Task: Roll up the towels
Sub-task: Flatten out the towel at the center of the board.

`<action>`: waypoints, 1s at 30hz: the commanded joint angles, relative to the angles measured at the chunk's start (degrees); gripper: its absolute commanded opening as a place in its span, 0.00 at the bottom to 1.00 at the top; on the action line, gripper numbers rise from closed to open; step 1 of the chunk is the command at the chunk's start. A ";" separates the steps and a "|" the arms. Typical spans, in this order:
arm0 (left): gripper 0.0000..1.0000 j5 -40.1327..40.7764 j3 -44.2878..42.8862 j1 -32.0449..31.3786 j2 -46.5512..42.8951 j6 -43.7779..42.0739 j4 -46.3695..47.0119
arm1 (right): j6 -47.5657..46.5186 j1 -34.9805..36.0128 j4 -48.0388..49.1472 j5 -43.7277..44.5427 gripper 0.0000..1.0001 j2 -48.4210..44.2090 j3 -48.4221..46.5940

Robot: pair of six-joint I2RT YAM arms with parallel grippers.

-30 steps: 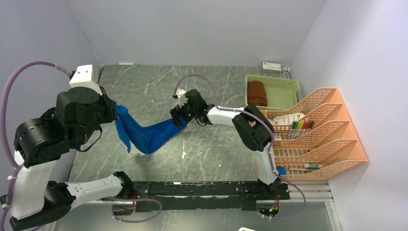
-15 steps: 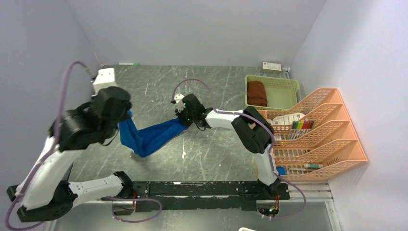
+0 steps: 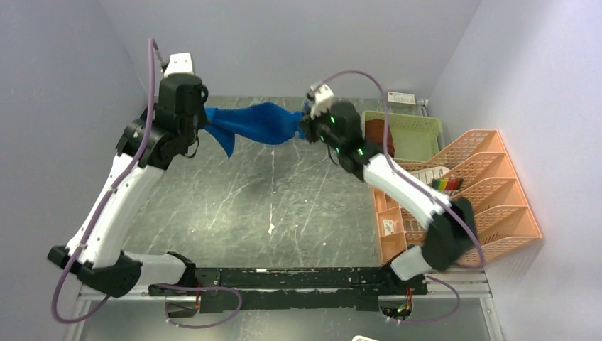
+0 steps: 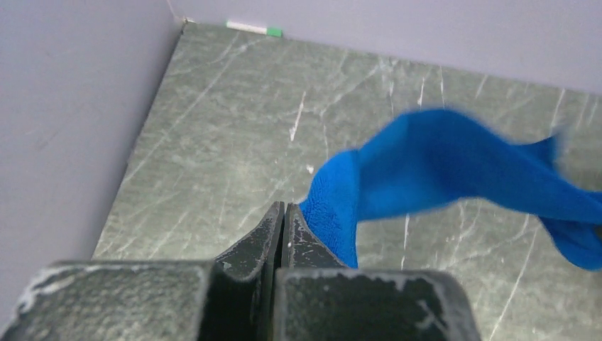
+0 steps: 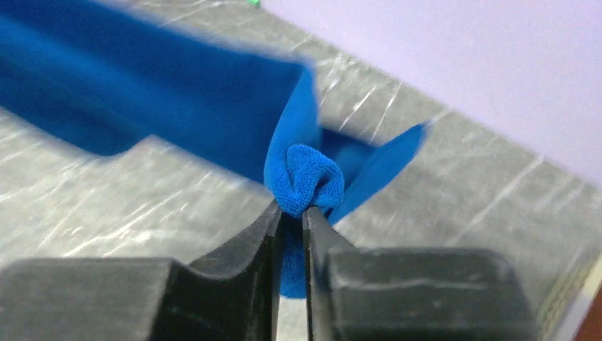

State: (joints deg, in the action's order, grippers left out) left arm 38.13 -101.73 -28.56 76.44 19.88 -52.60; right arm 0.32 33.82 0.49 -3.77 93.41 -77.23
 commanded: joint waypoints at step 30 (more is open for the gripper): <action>0.07 -7.77 31.27 7.04 -15.89 -1.98 3.30 | 4.82 -9.31 -0.59 -6.40 0.81 17.17 2.87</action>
State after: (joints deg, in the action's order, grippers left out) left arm 31.83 -71.13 -22.48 60.97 19.46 -50.41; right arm 8.25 25.32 7.09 -4.23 107.04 -70.17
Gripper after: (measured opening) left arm 0.075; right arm 0.828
